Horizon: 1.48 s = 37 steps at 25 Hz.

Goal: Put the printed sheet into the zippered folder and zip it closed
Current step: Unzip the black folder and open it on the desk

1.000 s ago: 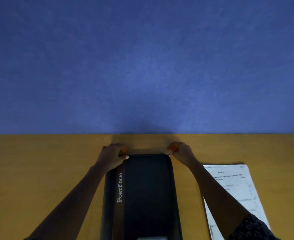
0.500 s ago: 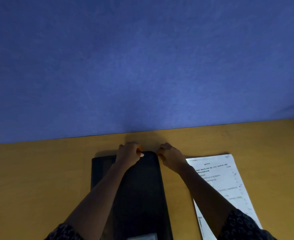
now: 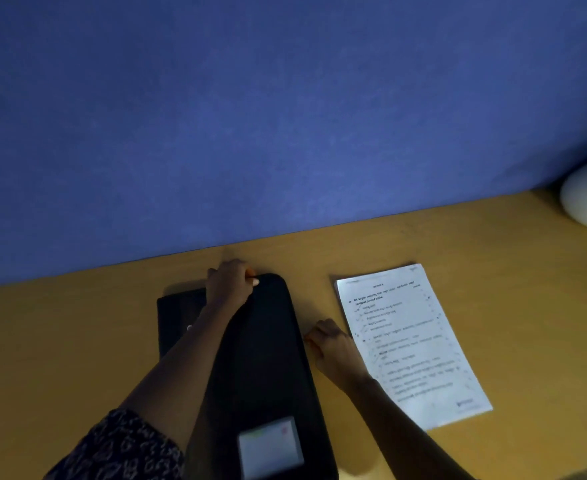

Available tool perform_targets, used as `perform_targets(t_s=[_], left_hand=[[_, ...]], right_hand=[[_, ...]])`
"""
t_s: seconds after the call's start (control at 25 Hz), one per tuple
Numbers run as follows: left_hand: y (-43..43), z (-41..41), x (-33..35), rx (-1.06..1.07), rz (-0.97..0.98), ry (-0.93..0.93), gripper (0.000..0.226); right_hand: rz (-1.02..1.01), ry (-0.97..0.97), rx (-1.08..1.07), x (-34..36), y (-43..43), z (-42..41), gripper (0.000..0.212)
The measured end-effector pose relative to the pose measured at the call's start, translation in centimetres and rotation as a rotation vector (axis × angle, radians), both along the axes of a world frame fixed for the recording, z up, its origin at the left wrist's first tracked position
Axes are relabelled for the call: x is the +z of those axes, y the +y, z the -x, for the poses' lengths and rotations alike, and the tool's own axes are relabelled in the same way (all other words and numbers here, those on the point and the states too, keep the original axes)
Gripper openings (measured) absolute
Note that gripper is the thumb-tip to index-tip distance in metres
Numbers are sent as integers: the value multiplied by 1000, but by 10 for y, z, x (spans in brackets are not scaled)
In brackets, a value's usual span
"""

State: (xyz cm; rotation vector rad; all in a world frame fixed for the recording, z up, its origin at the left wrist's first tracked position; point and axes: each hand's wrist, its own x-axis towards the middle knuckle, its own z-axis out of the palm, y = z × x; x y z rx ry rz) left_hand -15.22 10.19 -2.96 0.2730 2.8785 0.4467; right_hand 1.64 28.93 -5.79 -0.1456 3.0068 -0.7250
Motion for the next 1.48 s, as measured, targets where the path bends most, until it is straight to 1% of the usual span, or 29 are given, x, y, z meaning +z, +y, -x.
perform_targets(t_s=[0.08, 0.16, 0.24, 0.36, 0.48, 0.6, 0.92, 1.08, 1.16, 1.48], left_hand=[[-1, -11, 1, -81, 98, 85, 29], [-4, -32, 2, -171, 102, 115, 41], [-8, -58, 1, -250, 64, 68, 51], [-18, -104, -5, -347, 98, -35, 66], [-32, -144, -10, -384, 114, -87, 78], [-47, -180, -12, -379, 135, -122, 86], [-75, -240, -11, -347, 136, -162, 90], [-82, -262, -14, -350, 145, -164, 103], [-85, -272, -16, -344, 153, -153, 106], [-87, -294, -30, -285, 178, -32, 92]], right_hand=[[2, 1, -25, -1, -2, -16, 10], [-7, -36, -47, 1, -5, -28, 17], [-32, -61, -54, 2, -9, -37, 22], [-58, -78, -77, 6, -13, -57, 23], [-88, -77, -124, 7, -18, -82, 21], [-99, -87, -152, 7, -23, -109, 21], [-110, -67, -233, 7, -33, -175, 21], [-82, -44, -303, 4, -39, -208, 19], [-71, -24, -330, 1, -43, -226, 18], [85, 23, -507, -2, -94, -263, 14]])
